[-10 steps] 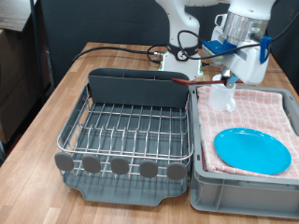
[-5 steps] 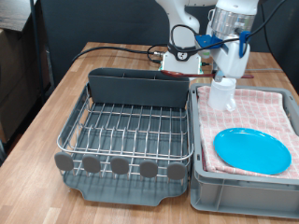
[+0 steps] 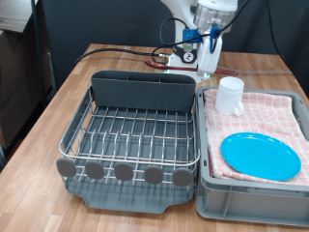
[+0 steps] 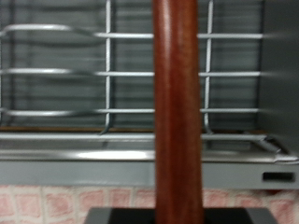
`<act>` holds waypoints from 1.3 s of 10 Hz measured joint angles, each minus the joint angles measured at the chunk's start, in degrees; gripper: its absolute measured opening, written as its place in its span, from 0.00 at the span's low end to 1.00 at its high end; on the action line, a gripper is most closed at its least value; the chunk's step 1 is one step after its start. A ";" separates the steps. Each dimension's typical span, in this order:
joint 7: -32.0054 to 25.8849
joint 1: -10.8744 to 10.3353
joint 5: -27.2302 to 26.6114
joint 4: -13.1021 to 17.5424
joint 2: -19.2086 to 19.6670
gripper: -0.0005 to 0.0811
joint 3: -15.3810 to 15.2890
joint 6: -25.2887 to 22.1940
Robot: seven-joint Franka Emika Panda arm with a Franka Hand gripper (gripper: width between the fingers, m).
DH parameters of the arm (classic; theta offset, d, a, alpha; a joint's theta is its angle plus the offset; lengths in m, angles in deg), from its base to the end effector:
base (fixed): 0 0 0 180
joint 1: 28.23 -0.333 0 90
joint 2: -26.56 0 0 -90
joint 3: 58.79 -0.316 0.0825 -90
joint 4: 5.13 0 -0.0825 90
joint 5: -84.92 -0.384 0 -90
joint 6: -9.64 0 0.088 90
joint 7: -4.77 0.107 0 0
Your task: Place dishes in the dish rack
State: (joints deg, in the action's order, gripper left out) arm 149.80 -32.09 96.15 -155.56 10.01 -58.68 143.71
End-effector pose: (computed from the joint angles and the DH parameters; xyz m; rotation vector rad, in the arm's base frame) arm 0.4109 0.0239 0.3462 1.2245 -2.8478 0.2113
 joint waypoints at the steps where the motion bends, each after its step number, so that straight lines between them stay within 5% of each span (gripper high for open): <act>1: -0.73 0.01 -0.03 -0.97 -1.38 0.12 0.84 -1.13; 6: -4.23 -0.23 -4.17 -8.52 -10.62 0.12 5.61 -2.58; 10: -6.61 -0.26 -5.68 -8.32 -10.23 0.12 7.75 -4.39; 13: -14.20 -1.13 -10.38 -8.34 -10.26 0.12 12.10 -5.39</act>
State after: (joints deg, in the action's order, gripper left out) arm 135.60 -33.22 85.78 -163.90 -0.25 -46.58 138.33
